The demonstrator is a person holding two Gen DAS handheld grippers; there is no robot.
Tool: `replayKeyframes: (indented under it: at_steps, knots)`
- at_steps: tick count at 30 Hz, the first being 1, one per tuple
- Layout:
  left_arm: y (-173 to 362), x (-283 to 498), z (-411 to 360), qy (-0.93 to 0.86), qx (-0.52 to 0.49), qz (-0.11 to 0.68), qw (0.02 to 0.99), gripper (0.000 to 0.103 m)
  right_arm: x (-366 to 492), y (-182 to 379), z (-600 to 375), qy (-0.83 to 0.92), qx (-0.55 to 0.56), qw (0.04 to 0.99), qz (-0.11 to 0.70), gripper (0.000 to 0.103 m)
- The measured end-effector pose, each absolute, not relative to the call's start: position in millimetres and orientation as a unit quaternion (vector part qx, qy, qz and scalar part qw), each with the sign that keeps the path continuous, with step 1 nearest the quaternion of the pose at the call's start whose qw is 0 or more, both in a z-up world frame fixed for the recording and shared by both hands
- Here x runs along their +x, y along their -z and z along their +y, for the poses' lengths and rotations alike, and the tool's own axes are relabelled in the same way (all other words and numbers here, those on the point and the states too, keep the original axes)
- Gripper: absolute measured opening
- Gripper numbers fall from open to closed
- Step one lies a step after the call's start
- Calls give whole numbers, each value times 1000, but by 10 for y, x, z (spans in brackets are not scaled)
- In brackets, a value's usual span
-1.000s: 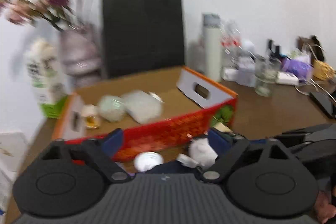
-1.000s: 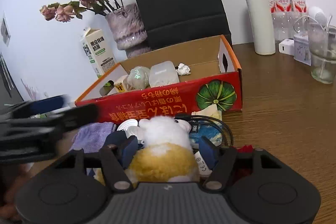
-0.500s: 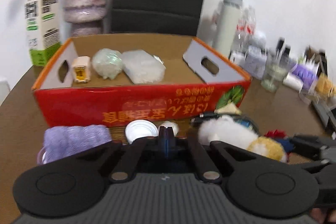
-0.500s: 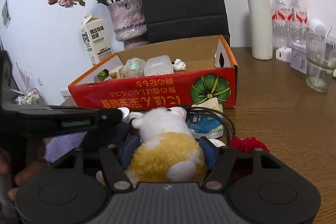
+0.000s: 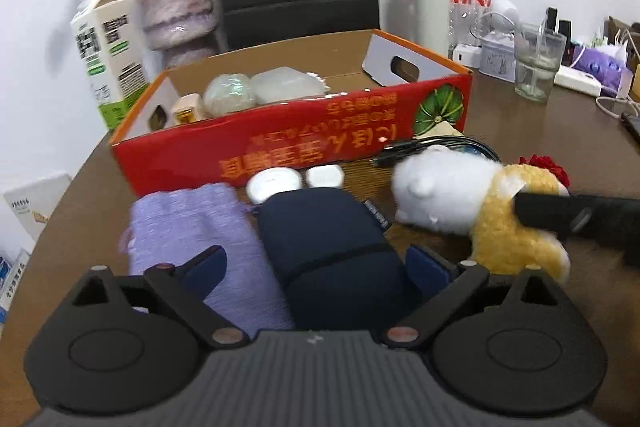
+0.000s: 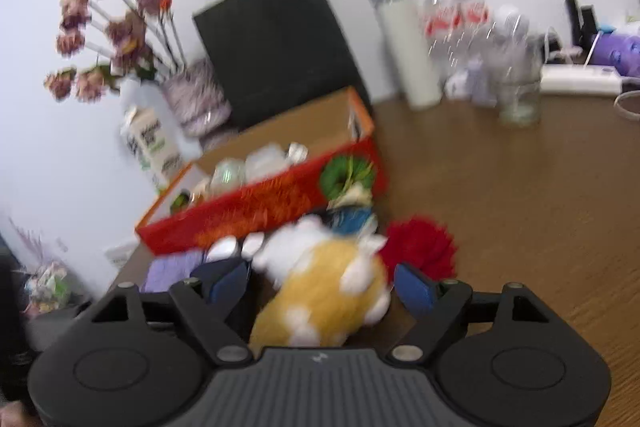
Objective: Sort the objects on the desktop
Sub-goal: 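Grasp the navy blue pouch with the left tool, then carry the plush toy and navy pouch into the cardboard box and release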
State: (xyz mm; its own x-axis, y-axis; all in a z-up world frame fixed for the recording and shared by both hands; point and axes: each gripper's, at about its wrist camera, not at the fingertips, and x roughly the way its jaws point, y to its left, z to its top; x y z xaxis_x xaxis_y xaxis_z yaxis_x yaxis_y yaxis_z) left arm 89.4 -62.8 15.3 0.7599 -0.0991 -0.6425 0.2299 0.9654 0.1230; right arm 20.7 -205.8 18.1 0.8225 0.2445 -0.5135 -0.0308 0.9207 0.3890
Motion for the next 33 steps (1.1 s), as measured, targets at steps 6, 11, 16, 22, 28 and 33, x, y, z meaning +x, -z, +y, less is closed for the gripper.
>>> replayKeyframes:
  at_steps: [6,11,16,22,28,33]
  knots:
    - [-182,605,-715,95,125,345,925,72,452,95,-1977,-70,188,926,321,70]
    - [-194,9,-514,106,99,355,923,72,175,-13,-1908,-78,91,939,322,69]
    - [-162,-128,-424,103,81,357,925,77,-234,-117,-1944,-111,58,934,336,75]
    - [-160,-13,-439,88,61,367,924,64,-153,-14,-1831,-85,68,934,340,65]
    - [-534,-33,-167,97,13,341,935,64,-314,-338,-1974,-102,103,949,281,62]
    - [-1081,438,84,91,-12,286,954,64,-26,-846,-2169,-128,135,957,223,63]
